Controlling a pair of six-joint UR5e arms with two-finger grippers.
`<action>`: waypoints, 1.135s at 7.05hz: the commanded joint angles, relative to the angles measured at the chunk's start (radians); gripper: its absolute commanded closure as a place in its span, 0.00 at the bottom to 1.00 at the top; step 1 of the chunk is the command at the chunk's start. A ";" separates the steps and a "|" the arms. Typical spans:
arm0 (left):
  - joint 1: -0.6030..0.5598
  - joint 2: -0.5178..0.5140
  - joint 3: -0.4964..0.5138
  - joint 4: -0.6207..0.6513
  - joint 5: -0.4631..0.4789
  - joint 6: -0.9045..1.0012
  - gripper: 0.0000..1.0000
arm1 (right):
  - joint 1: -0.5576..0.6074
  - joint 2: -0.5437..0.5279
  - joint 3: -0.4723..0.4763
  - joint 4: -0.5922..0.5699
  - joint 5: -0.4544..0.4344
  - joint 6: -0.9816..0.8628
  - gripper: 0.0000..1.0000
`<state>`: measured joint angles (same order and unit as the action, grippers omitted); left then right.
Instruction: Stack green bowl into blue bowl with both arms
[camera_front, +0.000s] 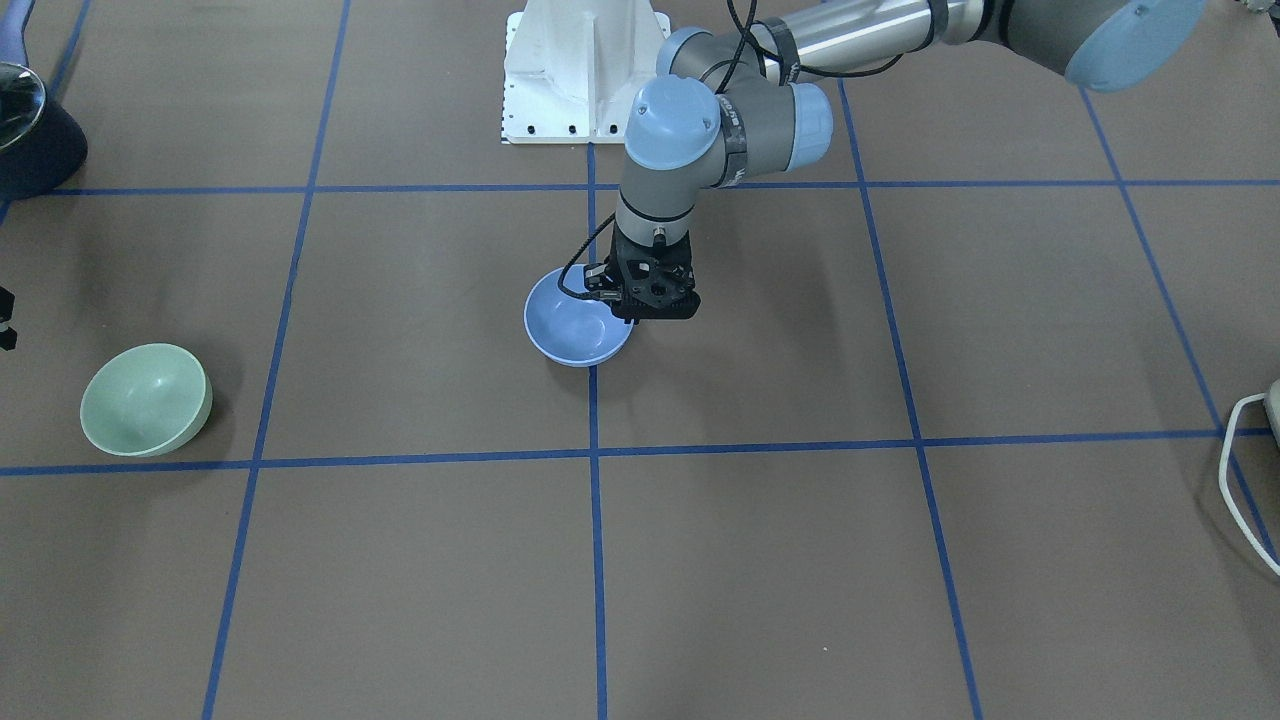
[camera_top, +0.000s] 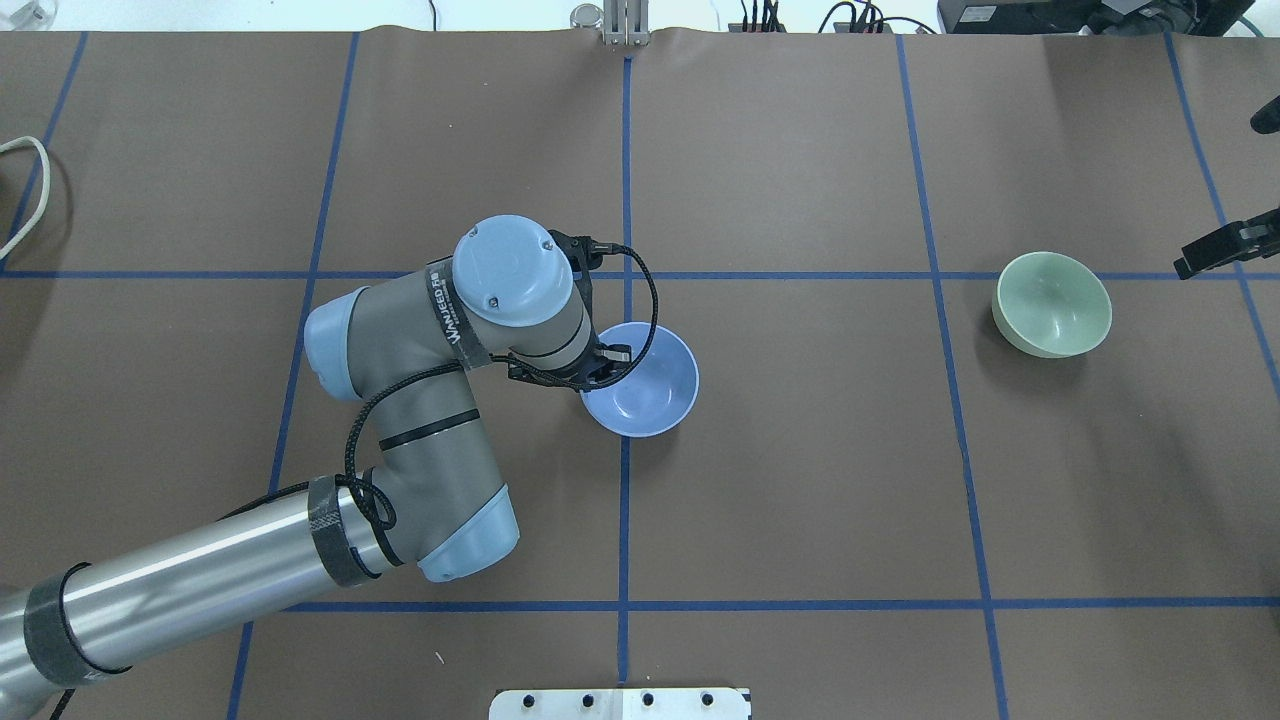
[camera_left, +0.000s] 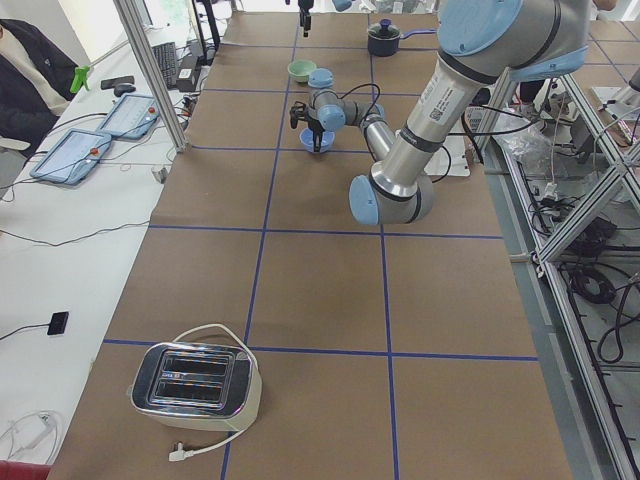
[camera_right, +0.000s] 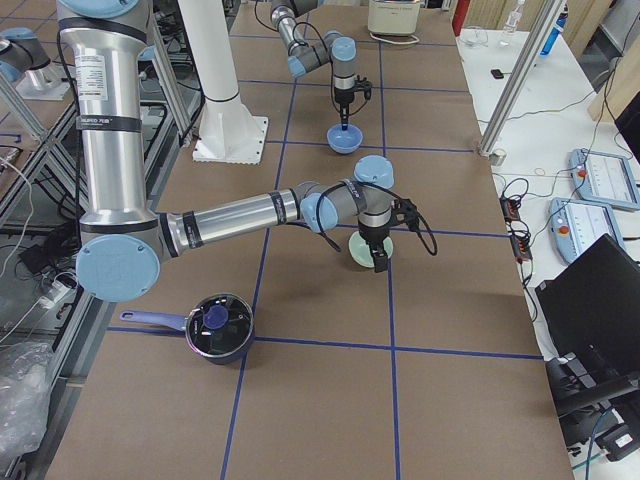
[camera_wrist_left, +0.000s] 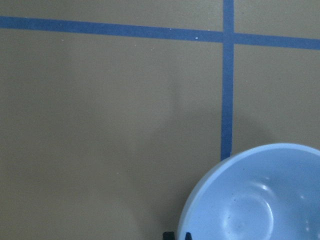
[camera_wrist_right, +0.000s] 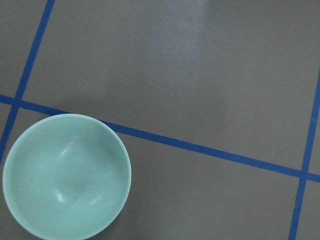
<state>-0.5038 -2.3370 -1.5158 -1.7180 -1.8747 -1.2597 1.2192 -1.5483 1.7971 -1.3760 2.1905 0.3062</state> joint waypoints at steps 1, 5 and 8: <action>-0.004 0.007 -0.003 0.000 0.000 0.008 0.96 | -0.001 0.002 0.002 0.000 0.002 0.004 0.00; -0.027 0.039 -0.029 -0.015 0.008 0.092 0.01 | 0.000 0.002 0.005 0.000 0.006 0.004 0.00; -0.299 0.150 -0.188 0.073 -0.267 0.308 0.01 | -0.012 0.004 0.027 0.018 0.012 -0.013 0.00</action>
<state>-0.6690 -2.2501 -1.6372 -1.6930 -2.0134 -1.1017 1.2168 -1.5459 1.8132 -1.3709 2.2050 0.3055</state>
